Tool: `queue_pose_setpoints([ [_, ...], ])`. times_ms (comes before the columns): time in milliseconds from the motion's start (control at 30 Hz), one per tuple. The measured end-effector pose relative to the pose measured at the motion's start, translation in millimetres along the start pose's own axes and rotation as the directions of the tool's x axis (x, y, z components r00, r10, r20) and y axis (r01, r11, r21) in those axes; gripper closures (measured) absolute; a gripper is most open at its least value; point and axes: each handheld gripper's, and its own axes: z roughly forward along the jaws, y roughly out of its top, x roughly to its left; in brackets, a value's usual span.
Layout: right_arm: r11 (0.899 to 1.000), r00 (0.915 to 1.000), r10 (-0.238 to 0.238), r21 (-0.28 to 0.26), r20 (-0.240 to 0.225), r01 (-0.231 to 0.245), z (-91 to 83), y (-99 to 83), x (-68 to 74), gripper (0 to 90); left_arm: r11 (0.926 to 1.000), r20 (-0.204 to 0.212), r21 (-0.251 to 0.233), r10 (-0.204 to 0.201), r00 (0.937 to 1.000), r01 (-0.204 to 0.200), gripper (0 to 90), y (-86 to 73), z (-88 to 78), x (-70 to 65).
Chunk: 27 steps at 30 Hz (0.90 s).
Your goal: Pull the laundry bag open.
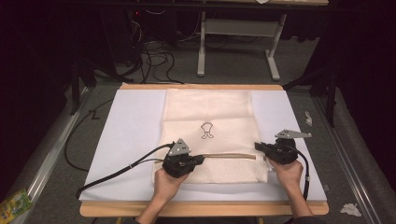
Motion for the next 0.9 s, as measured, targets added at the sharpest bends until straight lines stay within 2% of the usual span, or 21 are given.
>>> queue_pose_setpoints([
  [267,1.0,0.9999,-0.015,0.007,0.007,0.015,-0.1,1.9,1.3,88.0,0.9993,-0.004,-0.018,-0.034,0.9994,0.033,87.2,-4.8,-9.8,9.0],
  [533,1.0,0.9998,-0.022,0.003,0.001,0.022,1.5,4.1,4.5,88.0,0.9987,-0.007,-0.032,-0.039,0.9992,0.039,87.2,-5.7,-16.4,11.5],
  [633,1.0,0.9998,-0.022,0.005,0.0,0.022,1.5,4.1,4.9,88.0,0.9985,0.0,-0.029,-0.047,0.9989,0.047,87.2,-6.8,-16.7,12.8],
  [900,1.0,0.9997,-0.024,0.012,0.004,0.024,1.8,4.1,3.9,88.0,0.9989,-0.014,-0.022,-0.042,0.999,0.042,87.2,-11.7,-24.4,15.3],
])
